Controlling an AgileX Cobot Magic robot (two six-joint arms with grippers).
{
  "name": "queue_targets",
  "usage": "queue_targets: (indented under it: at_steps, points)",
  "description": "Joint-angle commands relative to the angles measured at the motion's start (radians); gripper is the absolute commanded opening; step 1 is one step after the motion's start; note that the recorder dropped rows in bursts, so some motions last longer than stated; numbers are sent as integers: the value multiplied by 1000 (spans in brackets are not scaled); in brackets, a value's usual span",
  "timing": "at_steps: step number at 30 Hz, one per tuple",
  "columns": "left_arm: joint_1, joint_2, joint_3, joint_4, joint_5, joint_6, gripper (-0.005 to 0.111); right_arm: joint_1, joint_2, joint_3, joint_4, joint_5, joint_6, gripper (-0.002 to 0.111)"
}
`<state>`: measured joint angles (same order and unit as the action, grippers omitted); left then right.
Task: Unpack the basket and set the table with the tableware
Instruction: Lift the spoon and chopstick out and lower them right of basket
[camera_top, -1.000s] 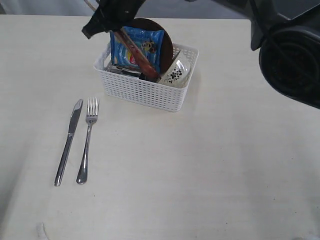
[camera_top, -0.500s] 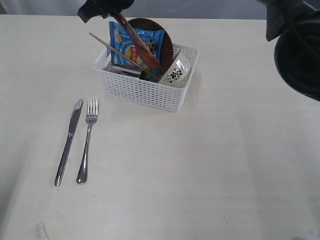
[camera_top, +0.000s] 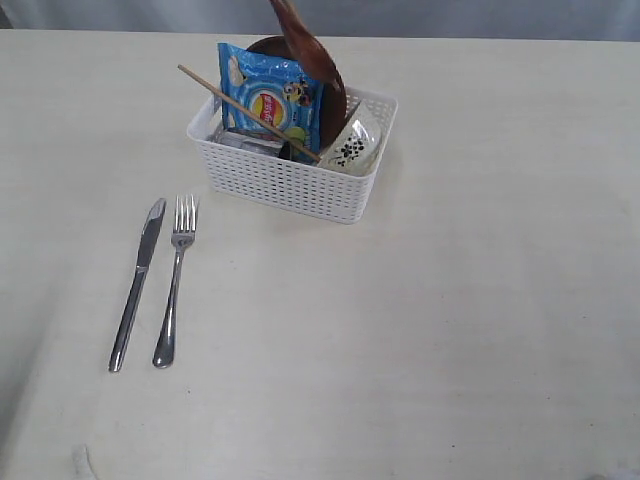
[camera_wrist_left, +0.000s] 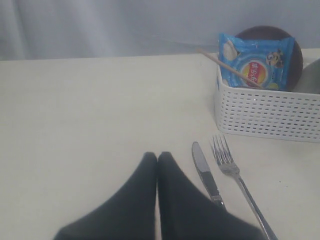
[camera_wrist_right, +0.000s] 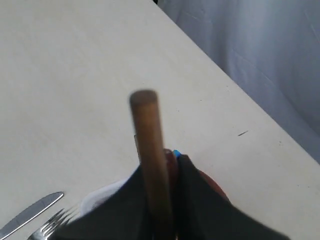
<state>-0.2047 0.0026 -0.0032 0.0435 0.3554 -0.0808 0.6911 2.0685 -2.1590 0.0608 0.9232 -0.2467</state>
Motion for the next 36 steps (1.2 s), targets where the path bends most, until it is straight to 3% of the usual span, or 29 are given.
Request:
queue_targets:
  at_steps: [1, 10, 18, 29, 36]
  points:
    - [-5, -3, 3, 9, -11, -4, 0, -3, -46, -4, -44, 77, 58, -1]
    - [-5, -3, 3, 9, -11, -4, 0, -16, -63, -2, -165, 282, 173, -1]
    - [-5, -3, 3, 9, -11, -4, 0, -174, -49, 33, -197, 298, 281, -1]
    - [-5, -3, 3, 9, -11, -4, 0, -475, -14, 459, -113, 298, 416, -1]
    - [-5, -3, 3, 9, -11, -4, 0, -606, 47, 676, 9, 133, 370, -1]
